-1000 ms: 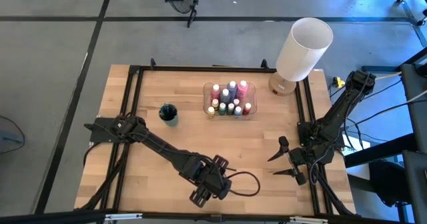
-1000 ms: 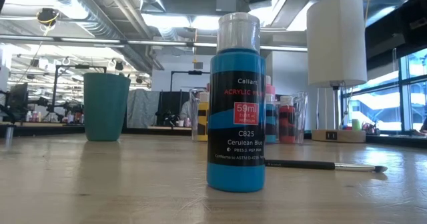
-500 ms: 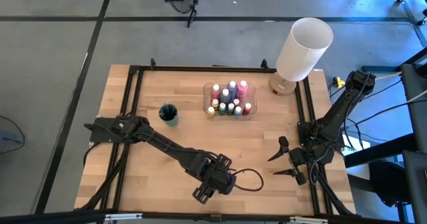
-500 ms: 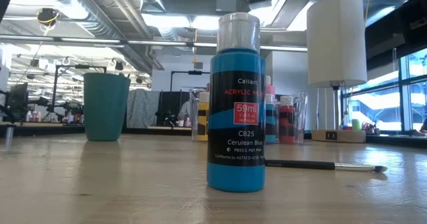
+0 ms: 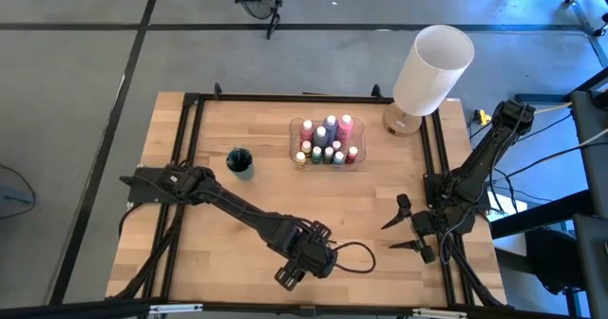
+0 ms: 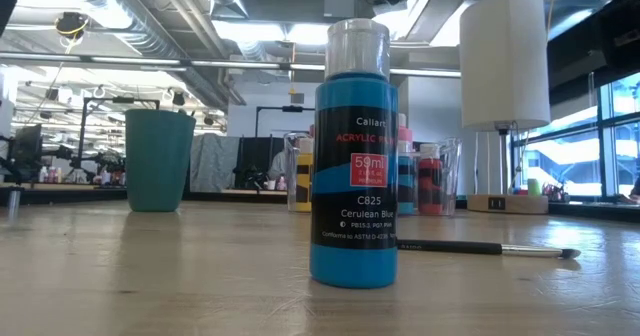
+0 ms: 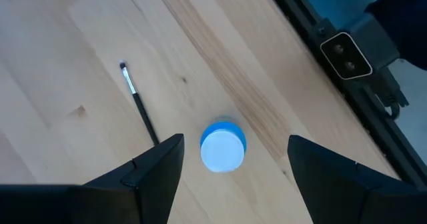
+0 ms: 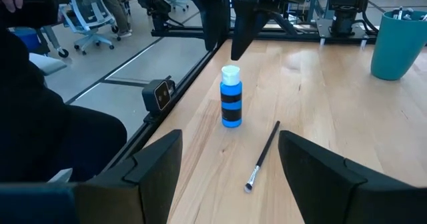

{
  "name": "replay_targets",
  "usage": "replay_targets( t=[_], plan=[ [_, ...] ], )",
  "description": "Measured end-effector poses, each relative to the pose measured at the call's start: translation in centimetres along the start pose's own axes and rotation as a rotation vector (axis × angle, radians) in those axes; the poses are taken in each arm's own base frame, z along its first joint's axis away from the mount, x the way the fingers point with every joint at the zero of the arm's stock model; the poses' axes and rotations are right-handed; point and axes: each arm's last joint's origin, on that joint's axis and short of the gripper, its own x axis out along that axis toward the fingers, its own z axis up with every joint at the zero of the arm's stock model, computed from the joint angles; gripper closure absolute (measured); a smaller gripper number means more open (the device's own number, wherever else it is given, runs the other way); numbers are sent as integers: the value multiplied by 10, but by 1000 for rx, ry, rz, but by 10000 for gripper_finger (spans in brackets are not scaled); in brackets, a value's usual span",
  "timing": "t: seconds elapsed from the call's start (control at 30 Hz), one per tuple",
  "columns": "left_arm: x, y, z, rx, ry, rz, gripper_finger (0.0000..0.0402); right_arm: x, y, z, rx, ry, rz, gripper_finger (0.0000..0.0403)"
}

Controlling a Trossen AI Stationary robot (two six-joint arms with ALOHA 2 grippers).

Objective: Pick & Place Paint Supplies
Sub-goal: Put the blue paint bottle into the transparent bin

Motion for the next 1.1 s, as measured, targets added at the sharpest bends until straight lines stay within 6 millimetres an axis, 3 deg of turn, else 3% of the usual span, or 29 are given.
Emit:
replay_targets(
  t=[0.27, 1.1],
  plan=[
    [17, -2, -1, 4, 39, -8, 137, 0, 0, 0, 0, 0, 1, 150],
    [31, -1, -3, 37, 78, 12, 137, 0, -1, -2, -13, 17, -3, 150]
  ],
)
